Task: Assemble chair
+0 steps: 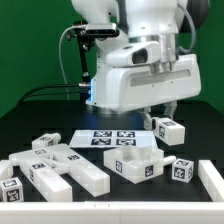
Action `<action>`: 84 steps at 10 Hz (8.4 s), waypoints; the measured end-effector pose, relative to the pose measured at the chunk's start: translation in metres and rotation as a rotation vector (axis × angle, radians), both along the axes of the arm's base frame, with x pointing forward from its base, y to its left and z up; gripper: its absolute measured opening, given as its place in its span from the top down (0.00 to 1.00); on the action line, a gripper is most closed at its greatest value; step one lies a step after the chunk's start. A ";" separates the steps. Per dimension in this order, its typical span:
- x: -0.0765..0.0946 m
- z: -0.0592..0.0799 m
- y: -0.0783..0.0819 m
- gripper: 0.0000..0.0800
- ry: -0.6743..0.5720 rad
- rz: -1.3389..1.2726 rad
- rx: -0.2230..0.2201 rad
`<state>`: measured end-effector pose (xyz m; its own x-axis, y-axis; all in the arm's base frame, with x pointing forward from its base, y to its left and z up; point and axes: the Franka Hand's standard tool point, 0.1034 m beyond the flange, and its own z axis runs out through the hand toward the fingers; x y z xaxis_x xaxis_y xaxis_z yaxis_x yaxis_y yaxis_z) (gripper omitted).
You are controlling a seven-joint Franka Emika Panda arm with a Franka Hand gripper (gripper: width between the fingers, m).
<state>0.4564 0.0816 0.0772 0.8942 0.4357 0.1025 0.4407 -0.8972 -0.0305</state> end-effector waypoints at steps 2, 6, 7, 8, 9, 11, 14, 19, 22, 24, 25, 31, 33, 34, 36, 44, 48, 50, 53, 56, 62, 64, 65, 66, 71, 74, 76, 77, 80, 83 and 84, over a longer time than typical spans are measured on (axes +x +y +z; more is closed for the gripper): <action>-0.001 -0.001 0.000 0.64 0.005 -0.003 0.000; -0.018 -0.015 0.007 0.64 0.014 -0.079 0.007; -0.033 -0.027 0.010 0.64 0.029 -0.086 0.006; -0.043 -0.037 0.013 0.64 0.038 -0.098 0.008; -0.048 -0.046 0.018 0.64 0.042 -0.106 0.010; -0.057 -0.059 0.027 0.64 0.064 -0.122 0.013; -0.058 -0.060 0.029 0.32 0.065 -0.113 0.011; -0.003 -0.007 0.024 0.19 0.182 -0.040 0.010; -0.001 -0.012 0.032 0.19 0.181 -0.042 0.013; 0.002 -0.014 0.032 0.19 0.179 -0.036 0.015; 0.027 -0.015 0.032 0.19 0.081 0.162 0.016; 0.059 -0.018 0.039 0.19 0.055 0.316 -0.013; 0.085 -0.028 0.033 0.19 0.060 0.392 -0.009; 0.089 -0.040 0.031 0.19 0.067 0.407 -0.003; 0.083 -0.057 0.028 0.19 0.061 0.402 0.000; 0.082 -0.050 0.018 0.65 0.091 0.394 -0.001; 0.064 0.000 -0.037 0.65 0.090 0.371 -0.032; 0.033 -0.002 -0.074 0.65 0.091 0.331 -0.042; 0.031 -0.003 -0.075 0.65 0.080 0.325 -0.044; 0.020 -0.006 -0.089 0.65 0.103 0.287 -0.036; -0.026 -0.045 -0.138 0.65 0.151 0.240 -0.031; -0.027 -0.046 -0.138 0.65 0.154 0.241 -0.030; -0.028 -0.046 -0.138 0.65 0.155 0.241 -0.030; -0.028 -0.046 -0.138 0.65 0.155 0.241 -0.030; -0.026 -0.044 -0.125 0.19 0.184 -0.052 -0.021; -0.022 -0.042 -0.120 0.19 0.207 -0.052 -0.017; -0.021 -0.041 -0.118 0.19 0.209 -0.104 -0.013; -0.019 -0.039 -0.113 0.19 0.216 -0.292 -0.007; -0.008 -0.033 -0.103 0.19 0.252 -0.434 0.003; -0.010 -0.034 -0.101 0.19 0.258 -0.448 0.003; -0.009 -0.035 -0.098 0.19 0.278 -0.599 0.007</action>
Offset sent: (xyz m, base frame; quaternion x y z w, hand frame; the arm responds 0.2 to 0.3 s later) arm 0.0000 0.0000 0.0000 0.0000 0.0000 0.0000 1.0000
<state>0.4476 -0.0165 0.0421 0.9753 -0.1456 -0.1663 -0.1601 -0.9840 -0.0776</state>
